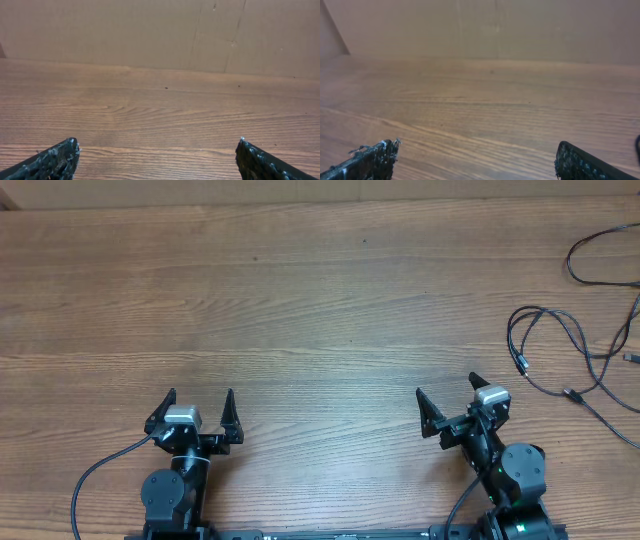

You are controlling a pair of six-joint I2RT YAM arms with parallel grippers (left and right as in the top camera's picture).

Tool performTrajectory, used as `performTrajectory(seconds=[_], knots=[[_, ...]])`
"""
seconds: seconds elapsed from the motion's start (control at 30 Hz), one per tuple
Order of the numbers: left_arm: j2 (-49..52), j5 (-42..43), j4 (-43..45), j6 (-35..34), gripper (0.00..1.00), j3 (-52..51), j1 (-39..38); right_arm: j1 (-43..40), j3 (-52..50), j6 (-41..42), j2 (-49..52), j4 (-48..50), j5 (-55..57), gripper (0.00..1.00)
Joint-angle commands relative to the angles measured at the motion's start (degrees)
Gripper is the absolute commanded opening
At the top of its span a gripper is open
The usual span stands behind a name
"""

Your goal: Untangle cables

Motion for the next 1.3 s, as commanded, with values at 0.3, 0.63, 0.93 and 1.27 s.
performTrajectory(seconds=[0.3, 0.63, 0.93, 1.27], knots=[[-0.61, -0.35, -0.11, -0.39, 1.00, -0.22, 0.35, -3.74, -0.61, -0.48, -14.73, -9.51, 0.57, 1.00], [-0.61, -0.35, -0.11, -0.42, 1.00, -0.22, 0.35, -7.21, -0.59, -0.33, -16.79, -9.14, -0.72, 1.00], [-0.61, -0.35, -0.11, -0.42, 0.99, -0.22, 0.35, -9.94, -0.59, -9.20, -16.79, -8.79, -4.07, 1.00], [-0.61, -0.35, -0.11, -0.39, 1.00, -0.22, 0.35, -10.21, -0.59, -11.04, -16.79, -8.81, -3.72, 1.00]])
